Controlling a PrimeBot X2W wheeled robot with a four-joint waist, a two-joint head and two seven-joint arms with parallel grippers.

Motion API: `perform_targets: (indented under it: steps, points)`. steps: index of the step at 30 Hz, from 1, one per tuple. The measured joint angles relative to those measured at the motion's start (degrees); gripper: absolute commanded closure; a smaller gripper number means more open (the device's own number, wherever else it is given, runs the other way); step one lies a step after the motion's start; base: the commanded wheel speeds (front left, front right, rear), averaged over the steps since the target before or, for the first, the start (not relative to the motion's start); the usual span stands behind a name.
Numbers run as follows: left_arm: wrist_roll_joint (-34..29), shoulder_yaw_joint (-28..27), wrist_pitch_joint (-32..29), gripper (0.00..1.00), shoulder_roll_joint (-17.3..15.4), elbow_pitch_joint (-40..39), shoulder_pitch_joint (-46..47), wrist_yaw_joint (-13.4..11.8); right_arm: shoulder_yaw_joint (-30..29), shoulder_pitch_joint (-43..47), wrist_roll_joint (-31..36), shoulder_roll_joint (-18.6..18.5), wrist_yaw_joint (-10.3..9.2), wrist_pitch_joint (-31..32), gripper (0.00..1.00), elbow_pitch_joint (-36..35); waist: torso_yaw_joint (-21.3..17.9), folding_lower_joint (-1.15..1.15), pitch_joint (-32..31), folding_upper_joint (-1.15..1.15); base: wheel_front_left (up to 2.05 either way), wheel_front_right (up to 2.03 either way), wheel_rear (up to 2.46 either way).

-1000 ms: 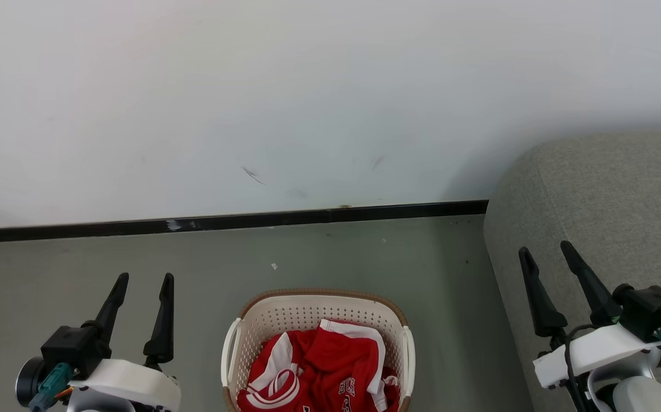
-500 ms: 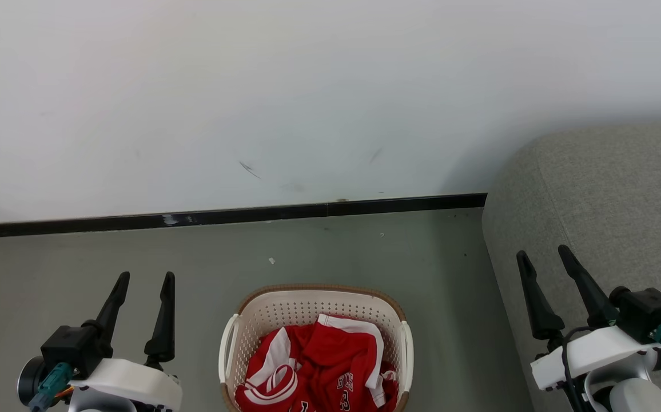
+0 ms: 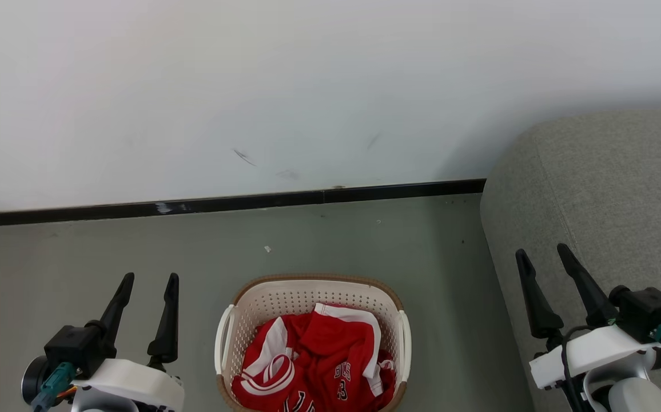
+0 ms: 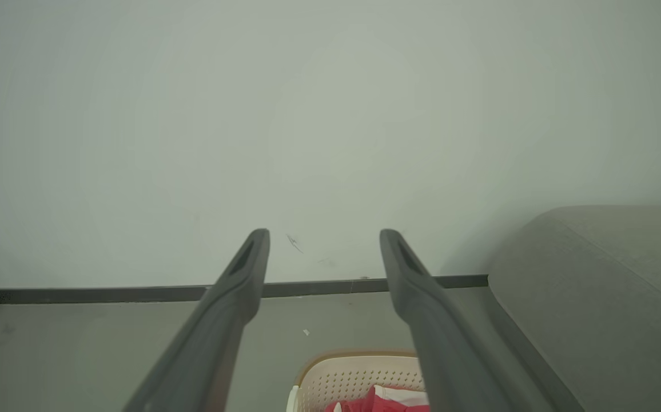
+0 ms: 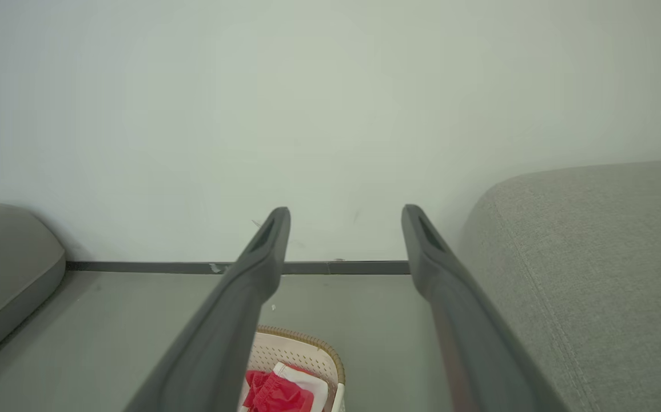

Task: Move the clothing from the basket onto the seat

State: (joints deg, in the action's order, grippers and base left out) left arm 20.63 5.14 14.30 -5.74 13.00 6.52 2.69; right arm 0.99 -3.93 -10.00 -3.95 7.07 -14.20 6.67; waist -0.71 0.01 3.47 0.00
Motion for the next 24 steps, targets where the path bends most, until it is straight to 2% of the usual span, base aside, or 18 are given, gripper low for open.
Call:
perform_targets:
  steps: [24]
  points:
    - [-1.62,0.23,0.0,0.0,-0.97,1.04,4.59,1.08,-1.48,-2.27,-0.58,0.81,0.0,-0.01,0.0,-4.59,-2.68,0.0,7.97,0.0,0.0,0.0,0.0]
